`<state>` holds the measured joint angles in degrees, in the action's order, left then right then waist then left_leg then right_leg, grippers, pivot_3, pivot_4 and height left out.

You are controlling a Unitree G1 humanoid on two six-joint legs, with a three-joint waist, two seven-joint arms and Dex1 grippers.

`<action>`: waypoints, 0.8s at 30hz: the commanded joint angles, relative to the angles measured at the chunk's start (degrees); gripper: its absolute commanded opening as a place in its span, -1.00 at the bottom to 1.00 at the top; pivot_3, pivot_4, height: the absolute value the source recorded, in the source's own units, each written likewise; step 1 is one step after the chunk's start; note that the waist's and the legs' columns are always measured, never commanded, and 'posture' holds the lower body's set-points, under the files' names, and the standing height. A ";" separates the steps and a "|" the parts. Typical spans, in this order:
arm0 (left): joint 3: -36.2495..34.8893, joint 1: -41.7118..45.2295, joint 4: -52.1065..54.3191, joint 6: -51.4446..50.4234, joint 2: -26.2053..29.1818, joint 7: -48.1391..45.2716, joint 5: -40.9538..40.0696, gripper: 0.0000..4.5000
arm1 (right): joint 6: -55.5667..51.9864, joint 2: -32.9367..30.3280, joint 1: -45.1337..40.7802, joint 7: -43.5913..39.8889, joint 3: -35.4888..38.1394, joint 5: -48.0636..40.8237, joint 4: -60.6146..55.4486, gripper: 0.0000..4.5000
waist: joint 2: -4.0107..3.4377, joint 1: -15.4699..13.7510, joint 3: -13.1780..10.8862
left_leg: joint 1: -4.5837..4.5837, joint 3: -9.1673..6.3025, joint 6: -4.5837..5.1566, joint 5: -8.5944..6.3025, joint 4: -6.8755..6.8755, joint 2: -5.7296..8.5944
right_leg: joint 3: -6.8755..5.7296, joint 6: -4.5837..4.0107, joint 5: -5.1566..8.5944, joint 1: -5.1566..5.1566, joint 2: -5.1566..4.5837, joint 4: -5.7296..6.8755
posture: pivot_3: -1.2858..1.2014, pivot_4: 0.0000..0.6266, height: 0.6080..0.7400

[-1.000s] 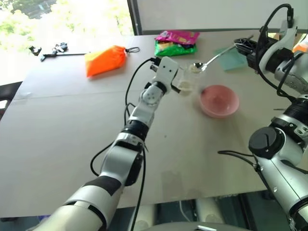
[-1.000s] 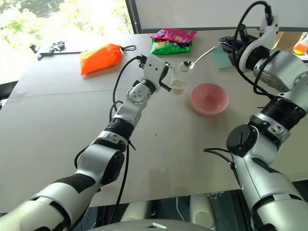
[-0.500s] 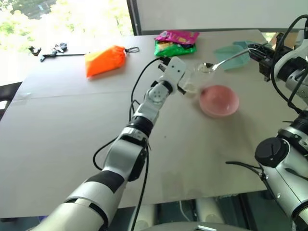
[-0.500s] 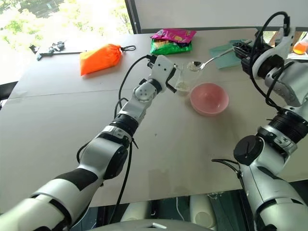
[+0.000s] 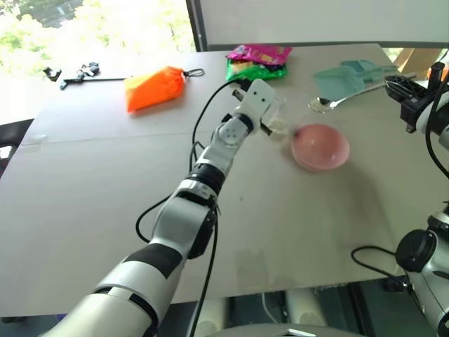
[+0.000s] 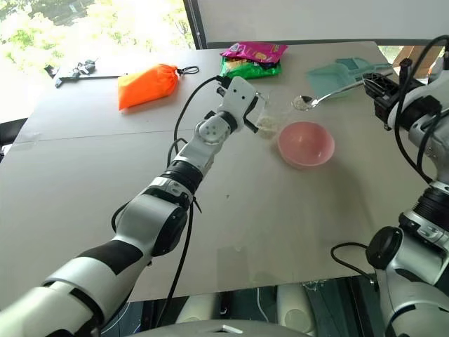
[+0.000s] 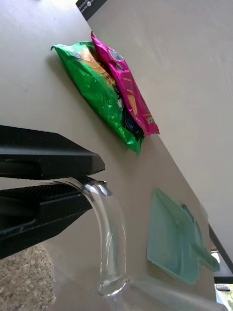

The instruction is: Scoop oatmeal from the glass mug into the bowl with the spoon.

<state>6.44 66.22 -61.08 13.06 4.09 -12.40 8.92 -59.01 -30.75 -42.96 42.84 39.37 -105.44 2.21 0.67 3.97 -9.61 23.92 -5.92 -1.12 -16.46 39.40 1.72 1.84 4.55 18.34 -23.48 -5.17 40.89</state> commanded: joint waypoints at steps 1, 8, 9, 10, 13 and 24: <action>-0.08 2.77 0.64 1.70 0.06 1.05 0.41 -0.98 | 3.14 -3.46 2.72 -1.77 -0.53 -3.55 -3.22 -1.00 | 0.00 -0.02 0.00 | 0.00 0.00 0.00 0.00 0.00 0.00 | 0.00 0.00 0.00 0.00 0.00 0.00 | 0.03 -0.52 1.00; -0.67 2.37 0.21 1.14 1.46 2.20 0.38 -0.98 | 2.97 -8.97 6.82 -15.39 -8.65 10.35 -6.73 -1.00 | 0.00 0.09 0.00 | -0.06 0.09 0.05 0.00 0.00 -0.02 | 0.09 0.00 0.00 0.00 0.03 -0.02 | 0.03 -0.52 1.00; -0.77 2.26 0.43 1.04 1.69 2.30 0.30 -0.98 | 3.24 -9.13 6.97 -17.48 -10.12 12.80 -7.26 -1.00 | 0.00 0.03 0.00 | -0.08 0.08 0.05 0.00 0.01 -0.02 | 0.09 0.00 0.00 0.00 0.05 -0.01 | 0.03 -0.52 1.00; -0.92 2.11 0.79 0.90 1.96 2.34 0.15 -0.98 | 3.40 -9.25 6.94 -19.66 -12.03 15.56 -7.81 -1.00 | 0.00 0.02 0.00 | -0.08 0.08 0.06 0.01 0.02 -0.02 | 0.09 0.00 0.00 0.00 0.05 -0.01 | 0.03 -0.52 1.00; -1.21 1.67 1.95 0.59 2.66 2.38 -0.22 -0.98 | 3.99 -10.25 6.90 -26.40 -16.89 23.82 -9.72 -1.00 | 0.00 0.02 0.00 | -0.08 0.09 0.06 0.01 0.04 -0.01 | 0.10 0.01 0.00 0.00 0.05 0.00 | 0.03 -0.52 1.00; -2.51 -1.70 8.83 -2.00 4.28 2.00 -1.15 -0.98 | 18.94 -25.07 11.27 -57.27 -35.81 61.93 -24.61 -1.00 | 0.01 -0.16 -0.01 | -0.04 -0.08 0.05 0.01 0.08 0.04 | -0.07 0.01 0.00 0.00 0.05 -0.08 | 0.03 -0.52 1.00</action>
<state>4.83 63.95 -56.44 10.80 8.15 -10.78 8.76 -43.60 -54.82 -31.49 -11.04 2.93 -47.16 -19.34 0.68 3.81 -9.62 23.88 -6.00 -1.07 -16.44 39.50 1.76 1.77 4.56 18.34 -23.48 -5.12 40.84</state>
